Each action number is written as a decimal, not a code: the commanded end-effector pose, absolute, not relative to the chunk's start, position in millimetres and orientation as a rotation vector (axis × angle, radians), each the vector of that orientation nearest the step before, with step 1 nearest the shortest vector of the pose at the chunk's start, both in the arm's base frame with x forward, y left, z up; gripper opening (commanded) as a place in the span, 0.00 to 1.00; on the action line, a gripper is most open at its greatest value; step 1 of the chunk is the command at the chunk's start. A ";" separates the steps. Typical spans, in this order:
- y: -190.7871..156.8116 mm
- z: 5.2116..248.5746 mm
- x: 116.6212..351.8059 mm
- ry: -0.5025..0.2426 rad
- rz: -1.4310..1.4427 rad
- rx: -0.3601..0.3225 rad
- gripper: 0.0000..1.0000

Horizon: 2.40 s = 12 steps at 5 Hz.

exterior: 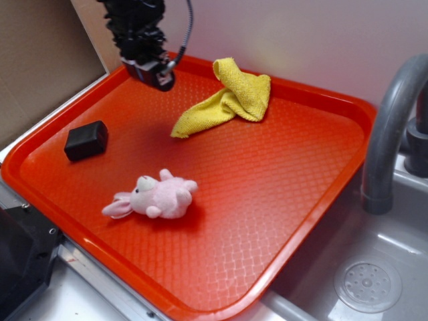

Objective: Grab the yellow cloth.

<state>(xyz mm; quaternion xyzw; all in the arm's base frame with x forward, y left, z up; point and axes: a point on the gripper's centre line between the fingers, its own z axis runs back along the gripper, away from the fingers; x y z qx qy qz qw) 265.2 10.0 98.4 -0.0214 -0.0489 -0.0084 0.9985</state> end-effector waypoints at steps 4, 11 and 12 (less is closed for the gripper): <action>-80.5 85.2 350.9 -0.127 0.050 -0.095 1.00; -35.5 162.0 270.4 -0.175 0.070 -0.088 0.00; -33.1 213.4 253.6 -0.112 0.105 -0.023 0.00</action>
